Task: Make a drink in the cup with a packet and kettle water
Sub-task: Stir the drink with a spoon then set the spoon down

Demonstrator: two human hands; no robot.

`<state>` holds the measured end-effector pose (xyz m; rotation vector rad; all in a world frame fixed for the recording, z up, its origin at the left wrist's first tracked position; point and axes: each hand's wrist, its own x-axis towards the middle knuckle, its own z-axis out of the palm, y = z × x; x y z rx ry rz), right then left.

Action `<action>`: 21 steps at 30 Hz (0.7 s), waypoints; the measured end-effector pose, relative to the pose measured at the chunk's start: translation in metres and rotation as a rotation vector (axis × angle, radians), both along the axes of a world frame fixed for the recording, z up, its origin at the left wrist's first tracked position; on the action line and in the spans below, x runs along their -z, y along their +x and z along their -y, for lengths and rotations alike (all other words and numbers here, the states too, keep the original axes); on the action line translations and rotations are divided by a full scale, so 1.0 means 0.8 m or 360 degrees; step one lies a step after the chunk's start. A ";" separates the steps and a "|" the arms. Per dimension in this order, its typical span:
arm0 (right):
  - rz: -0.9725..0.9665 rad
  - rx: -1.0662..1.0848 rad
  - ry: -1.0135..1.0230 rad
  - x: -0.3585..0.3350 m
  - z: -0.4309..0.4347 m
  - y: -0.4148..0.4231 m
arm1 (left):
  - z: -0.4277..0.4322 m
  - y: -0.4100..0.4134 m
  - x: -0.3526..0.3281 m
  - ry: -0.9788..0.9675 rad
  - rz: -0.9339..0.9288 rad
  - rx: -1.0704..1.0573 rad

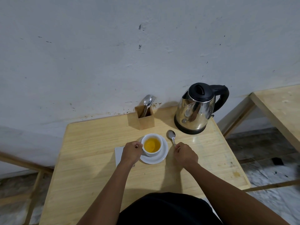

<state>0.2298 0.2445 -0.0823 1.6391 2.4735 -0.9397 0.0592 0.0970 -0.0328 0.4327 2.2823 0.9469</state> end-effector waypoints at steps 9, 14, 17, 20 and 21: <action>0.0003 -0.0033 -0.0138 -0.016 -0.013 -0.001 | 0.002 0.008 -0.008 -0.0004 -0.0009 0.0043; -0.0196 -0.0040 -0.0214 -0.032 -0.019 -0.007 | 0.005 0.006 -0.017 0.0042 0.0026 0.0070; -0.0340 -0.0098 -0.0237 -0.040 -0.019 -0.009 | 0.003 0.003 -0.023 0.0069 -0.0015 0.0107; -0.0424 -0.0137 -0.0242 -0.049 -0.016 -0.012 | 0.002 -0.001 -0.038 -0.0020 -0.0061 0.0145; -0.0451 -0.0155 -0.0233 -0.052 -0.017 -0.015 | 0.000 -0.005 -0.041 -0.0020 -0.0084 0.0149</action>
